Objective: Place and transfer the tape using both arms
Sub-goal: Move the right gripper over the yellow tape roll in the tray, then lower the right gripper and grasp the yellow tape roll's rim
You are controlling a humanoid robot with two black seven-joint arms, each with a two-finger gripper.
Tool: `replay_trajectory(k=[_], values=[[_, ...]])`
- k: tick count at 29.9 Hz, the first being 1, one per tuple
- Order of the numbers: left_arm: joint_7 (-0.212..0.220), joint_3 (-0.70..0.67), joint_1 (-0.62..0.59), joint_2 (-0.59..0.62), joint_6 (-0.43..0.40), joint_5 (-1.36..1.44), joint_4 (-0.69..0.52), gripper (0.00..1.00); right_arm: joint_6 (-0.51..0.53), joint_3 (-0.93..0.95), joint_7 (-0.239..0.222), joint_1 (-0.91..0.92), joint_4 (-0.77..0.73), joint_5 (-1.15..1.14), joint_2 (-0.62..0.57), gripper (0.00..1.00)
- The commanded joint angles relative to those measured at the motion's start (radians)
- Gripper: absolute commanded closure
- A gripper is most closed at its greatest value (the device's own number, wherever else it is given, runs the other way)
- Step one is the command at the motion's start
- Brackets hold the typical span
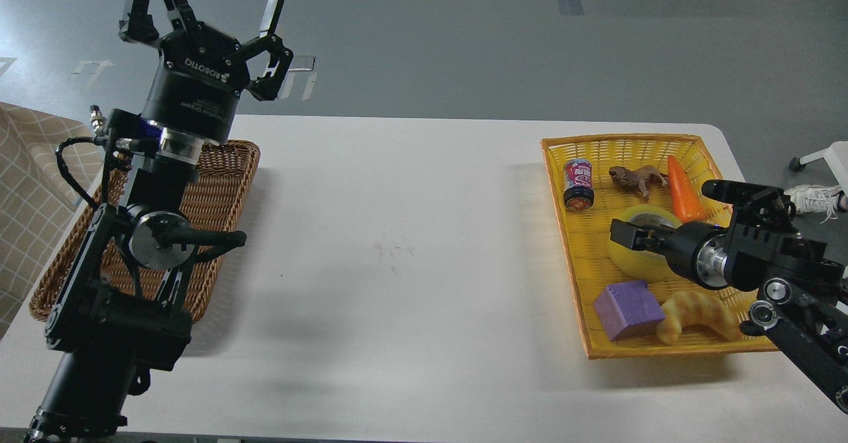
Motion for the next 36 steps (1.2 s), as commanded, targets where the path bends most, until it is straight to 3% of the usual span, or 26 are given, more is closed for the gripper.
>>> replay_trajectory(k=[1,13,20,36], values=[[0.0,0.001,0.002,0.0,0.0,0.0,0.0,0.02,-0.001,-0.001,-0.001,-0.004,0.0,-0.035,0.008,0.15],[0.0,0.001,0.004,0.0,0.002,0.002,0.002,0.02,-0.01,-0.001,-0.001,-0.017,-0.003,-0.083,0.037,0.22],[0.0,0.001,0.004,-0.001,0.002,0.0,0.008,0.02,-0.021,0.002,-0.001,-0.017,-0.014,-0.088,0.044,0.35],[0.0,0.001,-0.001,0.02,0.002,0.0,0.025,0.02,-0.045,0.002,-0.001,-0.034,-0.014,-0.089,0.06,0.4]])
